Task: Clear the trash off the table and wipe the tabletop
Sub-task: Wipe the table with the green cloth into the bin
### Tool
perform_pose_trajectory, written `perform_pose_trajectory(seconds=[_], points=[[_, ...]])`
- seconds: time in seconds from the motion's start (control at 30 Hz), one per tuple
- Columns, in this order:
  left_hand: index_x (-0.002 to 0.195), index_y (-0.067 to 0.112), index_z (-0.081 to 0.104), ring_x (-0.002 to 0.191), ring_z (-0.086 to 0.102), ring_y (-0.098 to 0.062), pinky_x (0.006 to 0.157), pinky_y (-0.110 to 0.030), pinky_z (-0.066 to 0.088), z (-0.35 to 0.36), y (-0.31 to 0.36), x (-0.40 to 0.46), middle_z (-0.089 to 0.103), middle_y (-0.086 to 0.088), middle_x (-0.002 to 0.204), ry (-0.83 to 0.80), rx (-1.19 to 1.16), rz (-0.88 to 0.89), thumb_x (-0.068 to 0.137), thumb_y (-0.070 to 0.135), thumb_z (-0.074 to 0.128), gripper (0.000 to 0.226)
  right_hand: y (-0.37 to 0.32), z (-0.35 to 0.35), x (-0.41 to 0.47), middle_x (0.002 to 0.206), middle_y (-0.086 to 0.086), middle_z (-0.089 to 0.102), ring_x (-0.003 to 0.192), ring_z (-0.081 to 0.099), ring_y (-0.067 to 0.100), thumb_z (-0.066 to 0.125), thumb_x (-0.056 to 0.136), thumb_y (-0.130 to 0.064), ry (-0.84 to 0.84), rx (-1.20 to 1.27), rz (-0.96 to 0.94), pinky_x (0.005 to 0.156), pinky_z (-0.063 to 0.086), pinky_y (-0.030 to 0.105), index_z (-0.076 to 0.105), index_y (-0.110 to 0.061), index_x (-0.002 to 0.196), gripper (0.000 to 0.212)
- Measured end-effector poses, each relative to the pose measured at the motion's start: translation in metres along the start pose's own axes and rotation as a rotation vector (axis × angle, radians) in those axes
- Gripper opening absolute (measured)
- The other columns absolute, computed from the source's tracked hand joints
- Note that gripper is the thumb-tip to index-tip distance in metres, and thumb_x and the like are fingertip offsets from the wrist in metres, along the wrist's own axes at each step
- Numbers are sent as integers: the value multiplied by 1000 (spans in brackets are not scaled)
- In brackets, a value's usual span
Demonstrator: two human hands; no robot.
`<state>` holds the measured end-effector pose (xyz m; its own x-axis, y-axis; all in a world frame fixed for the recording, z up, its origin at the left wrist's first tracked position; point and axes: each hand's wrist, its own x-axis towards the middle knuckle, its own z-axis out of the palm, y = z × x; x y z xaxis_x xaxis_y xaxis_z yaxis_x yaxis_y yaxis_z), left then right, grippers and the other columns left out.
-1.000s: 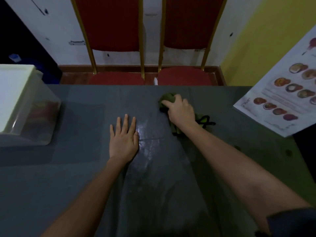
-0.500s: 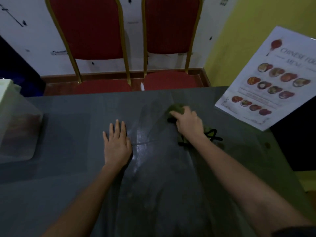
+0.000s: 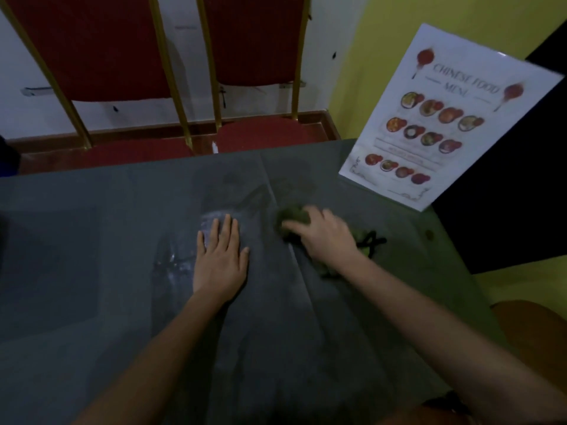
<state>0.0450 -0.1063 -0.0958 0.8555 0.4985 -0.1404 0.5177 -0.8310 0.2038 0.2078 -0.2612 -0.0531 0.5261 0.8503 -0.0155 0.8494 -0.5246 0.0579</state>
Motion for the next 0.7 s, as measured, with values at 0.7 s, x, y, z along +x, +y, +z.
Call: perform_pose_trajectory(seconds=[0.7], points=[[151,14,5,148,-4,-21,120,-45,0,20,86,-18,0,-3,160,-28,6,157,92,53,7,71,73,3,-64,115,15,51,89,54,35,50,91,-20,18,99,516,73,51,41,54,-41,128,42]])
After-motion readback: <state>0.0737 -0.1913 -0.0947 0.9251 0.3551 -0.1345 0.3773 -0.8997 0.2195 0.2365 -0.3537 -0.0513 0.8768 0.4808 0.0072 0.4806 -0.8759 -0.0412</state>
